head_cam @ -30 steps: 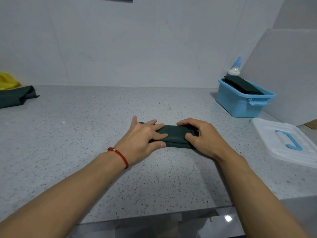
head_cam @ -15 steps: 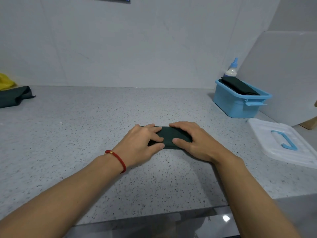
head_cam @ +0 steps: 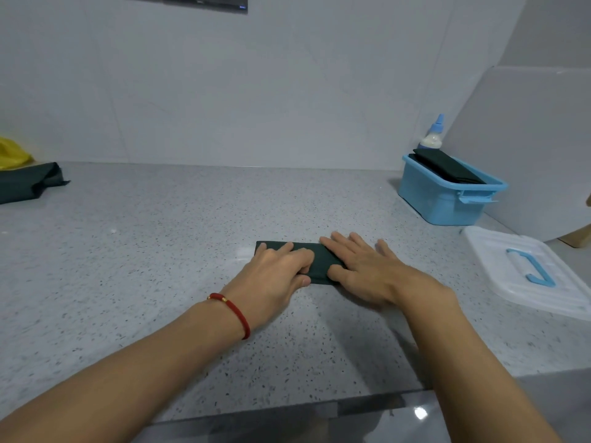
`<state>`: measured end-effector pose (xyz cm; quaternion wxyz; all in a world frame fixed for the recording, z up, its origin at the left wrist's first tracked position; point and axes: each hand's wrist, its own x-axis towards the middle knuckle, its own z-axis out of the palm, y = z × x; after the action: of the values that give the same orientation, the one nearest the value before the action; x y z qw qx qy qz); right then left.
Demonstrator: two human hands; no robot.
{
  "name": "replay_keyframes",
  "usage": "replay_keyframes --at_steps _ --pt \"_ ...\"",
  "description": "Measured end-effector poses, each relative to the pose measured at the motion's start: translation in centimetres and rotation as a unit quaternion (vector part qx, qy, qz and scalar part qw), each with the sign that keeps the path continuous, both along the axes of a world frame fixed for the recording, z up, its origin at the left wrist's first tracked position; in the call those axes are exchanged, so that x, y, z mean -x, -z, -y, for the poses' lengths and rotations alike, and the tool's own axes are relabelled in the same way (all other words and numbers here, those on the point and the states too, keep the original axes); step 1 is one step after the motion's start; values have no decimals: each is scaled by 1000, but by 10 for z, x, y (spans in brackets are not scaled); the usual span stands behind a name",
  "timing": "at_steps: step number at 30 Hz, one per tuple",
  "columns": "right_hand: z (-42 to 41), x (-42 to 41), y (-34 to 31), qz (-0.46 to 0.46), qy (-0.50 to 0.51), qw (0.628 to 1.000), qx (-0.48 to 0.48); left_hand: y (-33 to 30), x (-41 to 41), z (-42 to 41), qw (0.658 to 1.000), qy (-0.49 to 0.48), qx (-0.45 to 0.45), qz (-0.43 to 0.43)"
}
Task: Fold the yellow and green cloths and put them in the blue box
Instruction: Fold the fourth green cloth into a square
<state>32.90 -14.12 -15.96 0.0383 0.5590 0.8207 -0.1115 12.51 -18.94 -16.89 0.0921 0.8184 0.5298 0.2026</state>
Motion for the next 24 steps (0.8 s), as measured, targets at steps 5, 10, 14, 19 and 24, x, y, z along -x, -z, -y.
replay_keyframes --at_steps 5,10,14,19,24 --pt "-10 31 3 -3 -37 997 -65 5 5 2 999 23 20 12" --pt "-14 13 21 -26 -24 999 -28 9 13 10 999 21 -1 -39" --pt "-12 -8 24 -25 -10 999 -39 8 24 22 998 -34 -16 -52" --pt "-8 -10 27 -50 -6 995 -81 -47 31 -20 986 -130 37 -93" --pt "0 -9 26 -111 21 981 -158 -53 25 -25 975 -81 114 -170"
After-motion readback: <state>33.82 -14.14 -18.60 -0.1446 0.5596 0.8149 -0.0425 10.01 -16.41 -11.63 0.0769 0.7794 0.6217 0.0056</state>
